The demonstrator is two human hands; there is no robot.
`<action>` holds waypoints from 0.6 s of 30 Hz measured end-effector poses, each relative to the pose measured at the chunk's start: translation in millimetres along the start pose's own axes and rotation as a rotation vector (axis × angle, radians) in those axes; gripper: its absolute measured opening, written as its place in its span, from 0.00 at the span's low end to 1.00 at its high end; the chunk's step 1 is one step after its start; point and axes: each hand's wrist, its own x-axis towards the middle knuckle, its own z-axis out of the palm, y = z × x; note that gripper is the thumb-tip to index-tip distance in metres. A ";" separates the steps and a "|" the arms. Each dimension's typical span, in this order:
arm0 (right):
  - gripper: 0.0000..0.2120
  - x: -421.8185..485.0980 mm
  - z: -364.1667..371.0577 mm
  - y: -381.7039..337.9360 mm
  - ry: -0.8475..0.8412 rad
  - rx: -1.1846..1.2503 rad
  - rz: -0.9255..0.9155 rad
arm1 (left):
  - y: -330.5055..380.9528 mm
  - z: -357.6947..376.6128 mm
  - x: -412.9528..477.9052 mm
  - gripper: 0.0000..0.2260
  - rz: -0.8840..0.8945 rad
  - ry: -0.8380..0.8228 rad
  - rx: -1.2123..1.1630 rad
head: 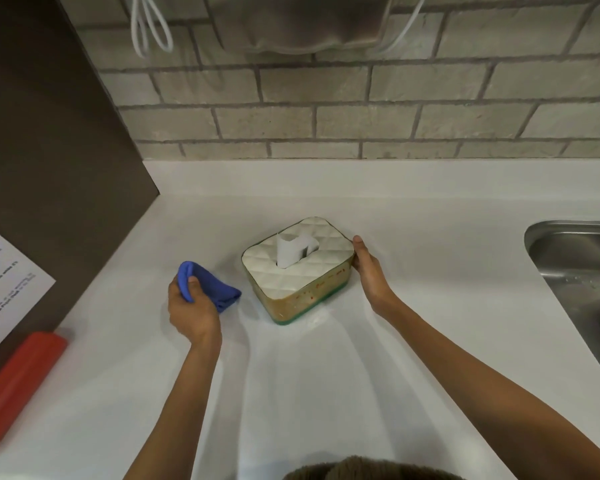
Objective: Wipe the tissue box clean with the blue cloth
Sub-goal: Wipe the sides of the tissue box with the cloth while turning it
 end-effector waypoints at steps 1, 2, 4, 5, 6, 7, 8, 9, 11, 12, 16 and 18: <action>0.16 -1.3 0.1 0.0 0.001 -0.002 -0.011 | -0.2 -4.3 -3.5 0.13 0.028 -0.012 0.020; 0.18 -2.5 0.0 0.5 0.004 -0.006 -0.019 | 0.1 -7.9 -7.8 0.13 0.041 -0.041 0.036; 0.18 -5.8 -0.9 2.7 0.012 -0.012 -0.039 | -0.4 -11.5 -17.5 0.10 -0.015 -0.138 0.015; 0.18 -8.0 -1.4 4.0 0.019 -0.016 -0.048 | -0.4 -11.4 -23.5 0.08 -0.088 -0.204 -0.030; 0.18 -10.5 -1.9 5.2 0.031 -0.024 -0.056 | -0.2 -10.5 -30.0 0.07 -0.168 -0.276 -0.084; 0.19 -13.0 -2.8 6.6 0.046 -0.037 -0.067 | 0.1 -8.6 -36.0 0.08 -0.227 -0.346 -0.133; 0.20 -15.7 -4.0 8.3 0.064 -0.052 -0.080 | -0.3 -6.0 -41.0 0.11 -0.254 -0.410 -0.155; 0.21 -18.1 -5.3 10.3 0.085 -0.065 -0.093 | -0.6 -2.9 -44.7 0.14 -0.259 -0.463 -0.156; 0.25 -22.3 -9.2 15.1 0.125 -0.088 -0.116 | 0.6 5.0 -49.2 0.20 -0.235 -0.514 -0.139; 0.26 -24.2 -11.1 17.3 0.138 -0.101 -0.126 | 1.1 8.7 -50.2 0.22 -0.217 -0.523 -0.129; 0.18 -27.9 -18.7 20.8 0.145 -0.133 -0.126 | 0.8 15.4 -49.2 0.23 -0.127 -0.585 -0.093; 0.19 -26.5 -22.5 21.6 0.119 -0.114 -0.122 | -1.0 15.2 -46.3 0.24 -0.089 -0.632 -0.069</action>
